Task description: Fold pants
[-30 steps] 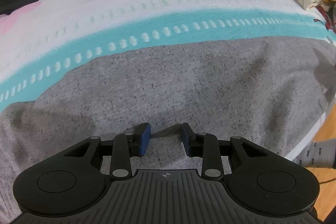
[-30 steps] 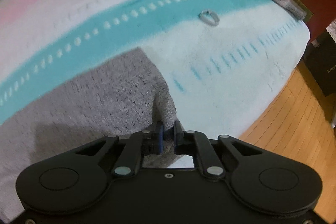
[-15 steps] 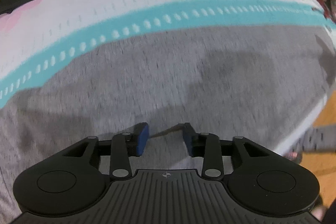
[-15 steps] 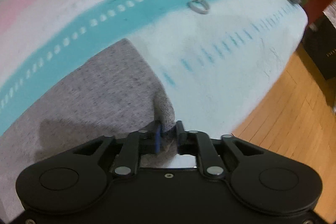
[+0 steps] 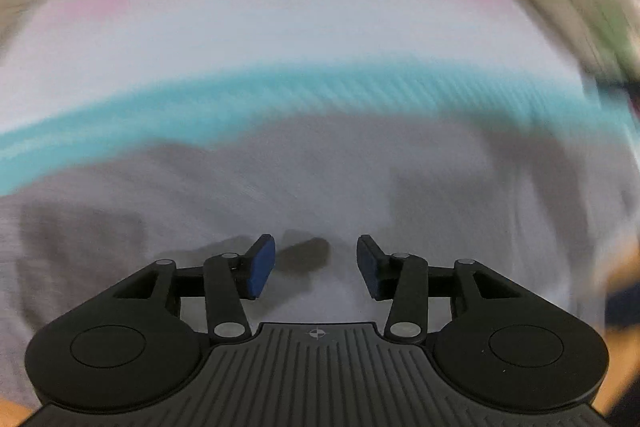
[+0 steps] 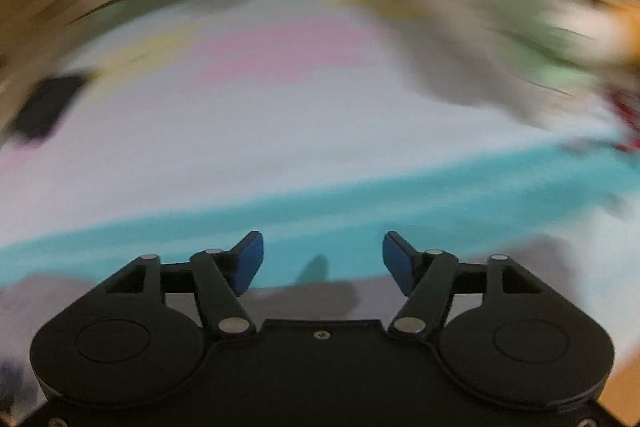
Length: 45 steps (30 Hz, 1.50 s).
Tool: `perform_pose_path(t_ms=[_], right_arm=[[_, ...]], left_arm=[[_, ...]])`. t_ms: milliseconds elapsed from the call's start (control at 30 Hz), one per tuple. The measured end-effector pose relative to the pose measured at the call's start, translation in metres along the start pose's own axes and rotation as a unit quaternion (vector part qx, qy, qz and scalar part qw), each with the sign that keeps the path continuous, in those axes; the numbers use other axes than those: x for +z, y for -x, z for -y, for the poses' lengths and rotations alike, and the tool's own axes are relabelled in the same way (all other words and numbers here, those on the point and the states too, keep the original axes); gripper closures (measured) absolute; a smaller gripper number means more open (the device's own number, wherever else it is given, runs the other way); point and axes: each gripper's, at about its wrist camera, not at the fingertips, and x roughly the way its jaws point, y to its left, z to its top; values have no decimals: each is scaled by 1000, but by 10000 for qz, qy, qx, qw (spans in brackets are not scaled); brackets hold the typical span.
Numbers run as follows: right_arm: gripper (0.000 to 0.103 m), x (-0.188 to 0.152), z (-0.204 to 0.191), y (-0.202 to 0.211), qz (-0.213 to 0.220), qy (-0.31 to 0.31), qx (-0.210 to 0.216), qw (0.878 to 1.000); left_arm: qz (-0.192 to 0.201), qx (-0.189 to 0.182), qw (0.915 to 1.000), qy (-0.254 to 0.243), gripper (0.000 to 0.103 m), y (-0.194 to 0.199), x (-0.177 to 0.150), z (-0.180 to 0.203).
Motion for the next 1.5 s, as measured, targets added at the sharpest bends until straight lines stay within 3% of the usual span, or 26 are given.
perform_pose_path(t_ms=[67, 133, 200, 300, 433, 533, 700, 767, 800, 833, 867, 1000, 1067, 1200, 1333, 1400, 1433, 1467, 1500], right_arm=[[31, 2, -47, -12, -26, 547, 614, 9966], [28, 2, -90, -22, -67, 1009, 1143, 9883], [24, 0, -127, -28, -20, 1409, 1573, 9774], [19, -6, -180, -36, 29, 2010, 2008, 9588], [18, -16, -232, -52, -20, 2624, 2395, 9348], [19, -22, -265, -70, -126, 2949, 2579, 9200], [20, -33, -296, -101, -680, 3147, 2889, 9016], [28, -35, -298, -107, -1026, 3153, 3081, 8917], [45, -37, -299, -109, -1228, 3169, 3176, 8852], [79, -38, -301, -109, -1381, 3191, 3258, 8792], [98, -40, -302, -108, -1483, 3219, 3328, 8739], [95, -52, -298, -67, -846, 3560, 3258, 8718], [97, -66, -296, -39, -473, 3889, 3214, 8621], [98, -118, -301, -7, -201, 4852, 3048, 8193], [98, -156, -303, -6, -175, 5356, 2840, 7951], [97, -154, -303, -7, -98, 5306, 2725, 8026], [92, -146, -302, -7, -49, 5148, 2711, 8133], [85, -135, -300, -7, 22, 4942, 2713, 8259], [65, -121, -296, -9, 79, 4661, 2737, 8413]], left_arm=[[360, 448, 9961, 668, 59, 6, 8, -29], [441, 835, 9903, 1022, 59, 4, 9, -49], [288, 1013, 9872, 1196, 59, -4, 6, -61], [-267, 1043, 9835, 1451, 59, -24, -11, -72], [-122, 1419, 9873, 700, 58, -24, -20, -50], [-115, 1472, 9869, 653, 57, -25, -20, -45], [-116, 1243, 9881, 900, 57, -26, -15, -52], [-92, 1174, 9886, 943, 57, -25, -14, -54], [-57, 1138, 9889, 959, 57, -24, -13, -56], [-18, 1113, 9892, 951, 57, -22, -15, -56], [89, 1071, 9896, 957, 58, -17, -14, -56], [1115, 1076, 9817, 1109, 57, 12, -4, -59], [1332, 1180, 9773, 1150, 57, 14, 3, -60], [1074, 1055, 9791, 1370, 57, -6, 14, -63], [792, 1314, 9787, 1366, 57, -19, 15, -61], [559, 1402, 9810, 1219, 57, -23, 8, -60], [461, 1454, 9821, 1104, 57, -23, 3, -57], [425, 1500, 9827, 1002, 57, -22, -3, -53], [437, 1541, 9829, 907, 57, -20, -9, -49]])
